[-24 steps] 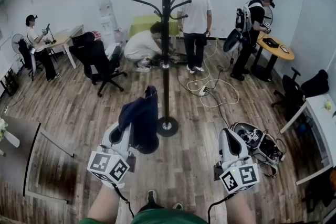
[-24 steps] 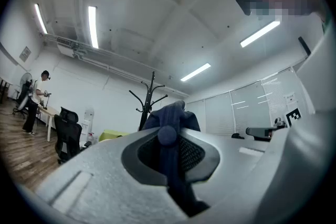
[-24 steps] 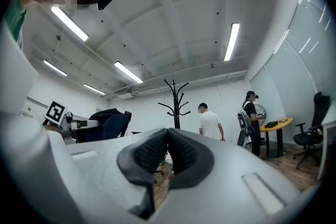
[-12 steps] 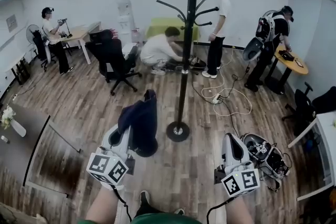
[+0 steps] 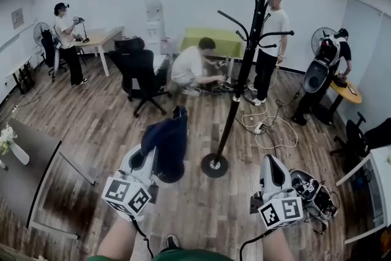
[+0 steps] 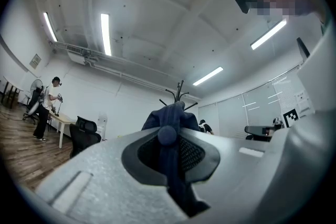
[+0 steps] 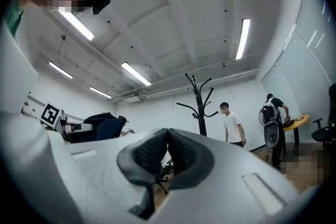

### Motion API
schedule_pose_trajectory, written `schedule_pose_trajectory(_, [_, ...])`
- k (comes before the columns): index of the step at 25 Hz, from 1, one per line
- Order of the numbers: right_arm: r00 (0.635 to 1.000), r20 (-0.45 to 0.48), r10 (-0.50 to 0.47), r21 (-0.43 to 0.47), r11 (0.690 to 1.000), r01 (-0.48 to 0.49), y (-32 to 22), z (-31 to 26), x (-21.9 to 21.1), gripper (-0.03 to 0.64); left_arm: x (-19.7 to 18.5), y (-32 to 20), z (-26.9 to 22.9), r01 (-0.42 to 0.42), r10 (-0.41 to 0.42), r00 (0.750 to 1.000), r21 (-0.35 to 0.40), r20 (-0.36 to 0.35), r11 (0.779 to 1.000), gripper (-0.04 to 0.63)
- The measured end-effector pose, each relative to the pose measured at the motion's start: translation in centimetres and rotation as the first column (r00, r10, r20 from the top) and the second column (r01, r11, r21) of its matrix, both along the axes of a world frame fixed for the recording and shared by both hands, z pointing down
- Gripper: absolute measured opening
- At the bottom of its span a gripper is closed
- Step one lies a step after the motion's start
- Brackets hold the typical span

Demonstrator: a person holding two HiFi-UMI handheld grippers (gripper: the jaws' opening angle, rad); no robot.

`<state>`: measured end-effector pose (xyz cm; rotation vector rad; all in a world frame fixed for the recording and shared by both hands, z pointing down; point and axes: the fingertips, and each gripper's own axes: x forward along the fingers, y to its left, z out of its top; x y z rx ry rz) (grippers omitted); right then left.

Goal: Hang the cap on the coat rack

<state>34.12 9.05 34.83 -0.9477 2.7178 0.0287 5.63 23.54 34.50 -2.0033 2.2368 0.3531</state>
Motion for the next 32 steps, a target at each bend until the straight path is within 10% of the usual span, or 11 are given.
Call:
schedule_pose_trajectory(18, [0.999,-0.053,0.001,0.008,1.000,0.000,-1.8,0.1,-18.0,0.003,-17.2,-1.3,-0.5,-0.023,0.024,1.000,0.027,-0.011,0.999,0.023])
schedule_pose_trajectory(32, [0.993,0.037,-0.110,-0.014,0.994,0.111,-15.4,1.2,-28.1,0.003,-24.1,-14.2,-3.2,0.000,-0.002,0.998,0.032,0.068,0.999,0.023])
